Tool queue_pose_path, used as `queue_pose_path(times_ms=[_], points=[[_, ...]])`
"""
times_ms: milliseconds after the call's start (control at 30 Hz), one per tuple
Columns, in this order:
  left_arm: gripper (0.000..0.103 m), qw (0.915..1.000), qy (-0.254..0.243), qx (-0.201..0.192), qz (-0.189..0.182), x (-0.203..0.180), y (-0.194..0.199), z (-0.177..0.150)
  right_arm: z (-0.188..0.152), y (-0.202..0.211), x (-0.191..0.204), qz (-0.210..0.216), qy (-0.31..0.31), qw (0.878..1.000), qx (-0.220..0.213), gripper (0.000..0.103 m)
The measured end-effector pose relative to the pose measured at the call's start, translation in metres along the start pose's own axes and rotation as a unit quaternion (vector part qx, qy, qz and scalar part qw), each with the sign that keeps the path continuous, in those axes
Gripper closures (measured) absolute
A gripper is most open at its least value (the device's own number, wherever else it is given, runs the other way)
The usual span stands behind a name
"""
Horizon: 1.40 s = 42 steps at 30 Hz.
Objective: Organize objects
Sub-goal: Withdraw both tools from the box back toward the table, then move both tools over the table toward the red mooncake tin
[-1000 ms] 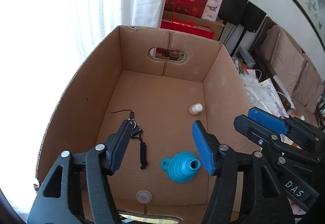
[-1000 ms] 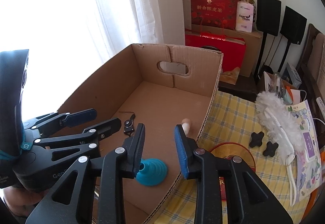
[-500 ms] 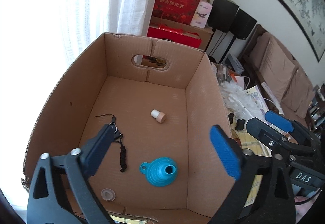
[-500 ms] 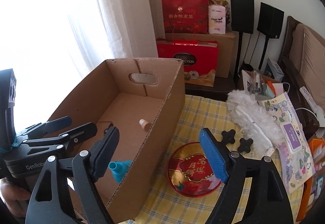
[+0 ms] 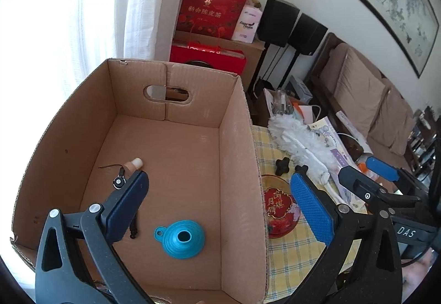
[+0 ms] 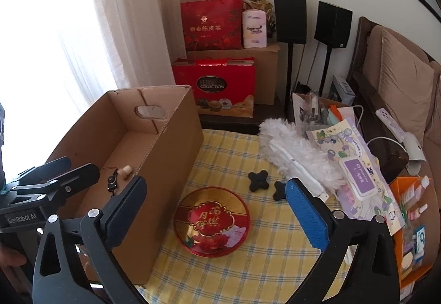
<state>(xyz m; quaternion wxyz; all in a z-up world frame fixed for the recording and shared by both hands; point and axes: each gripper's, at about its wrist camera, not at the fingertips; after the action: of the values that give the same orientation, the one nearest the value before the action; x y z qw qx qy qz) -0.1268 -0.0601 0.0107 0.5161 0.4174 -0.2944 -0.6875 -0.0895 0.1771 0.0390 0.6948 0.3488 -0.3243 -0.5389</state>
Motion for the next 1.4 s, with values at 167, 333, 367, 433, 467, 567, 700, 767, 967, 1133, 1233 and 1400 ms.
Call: queue_pose_path(times_ms=[167,333,367,433,467,567,700,767,967,1133,1233,1400], points=[[0.0,0.9995,-0.029,-0.008,-0.009,-0.024,0.001,-0.007,-0.008,0.007,-0.023,-0.009,-0.013,1.0,-0.002,0.001],[0.0,0.9982,-0.057,-0.001,-0.021,-0.052,-0.003,-0.017,-0.016,0.012,-0.048,-0.011,-0.032,0.999,-0.003,0.001],[0.0,0.9981,-0.059,-0.001,-0.021,-0.056,-0.004,-0.018,-0.018,0.012,-0.053,-0.012,-0.036,0.999,-0.003,0.001],[0.0,0.9974,-0.07,-0.002,-0.018,-0.068,-0.007,-0.021,-0.021,0.013,-0.06,-0.015,-0.043,0.999,-0.003,0.001],[0.0,0.9971,-0.075,-0.003,-0.013,-0.074,-0.009,-0.022,-0.024,0.013,-0.065,-0.016,-0.046,0.999,-0.004,0.001],[0.0,0.9964,-0.085,0.001,-0.002,-0.088,-0.016,-0.021,-0.029,0.013,-0.077,-0.022,-0.055,0.998,-0.004,0.001],[0.0,0.9964,-0.083,0.015,-0.004,-0.103,-0.029,-0.014,-0.032,0.012,-0.093,-0.032,-0.062,0.998,-0.002,0.003],[0.0,0.9962,-0.084,0.021,-0.004,-0.111,-0.036,-0.01,-0.033,0.013,-0.1,-0.035,-0.067,0.997,-0.003,0.005],[0.0,0.9955,-0.089,0.033,0.008,-0.131,-0.057,0.002,-0.036,0.01,-0.121,-0.041,-0.075,0.996,0.0,0.011],[0.001,0.994,-0.097,0.048,0.014,-0.147,-0.078,0.007,-0.037,0.002,-0.136,-0.038,-0.076,0.996,0.012,0.017],[0.001,0.9931,-0.098,0.063,0.003,-0.153,-0.091,0.008,-0.04,-0.005,-0.144,-0.044,-0.075,0.996,0.02,0.021],[0.002,0.9915,-0.096,0.087,-0.013,-0.158,-0.11,0.009,-0.046,-0.017,-0.158,-0.04,-0.081,0.995,0.035,0.026]])
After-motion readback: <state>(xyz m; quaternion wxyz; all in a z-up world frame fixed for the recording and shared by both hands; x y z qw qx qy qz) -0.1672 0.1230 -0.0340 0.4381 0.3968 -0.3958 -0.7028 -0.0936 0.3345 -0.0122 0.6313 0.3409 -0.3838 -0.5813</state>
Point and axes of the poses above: each gripper's, at about its wrist camera, not at the fingertips, and y roughly against the way its jaws point, x to its left, z to its top, and after that the axes turned 14 degrees about x, right-handed
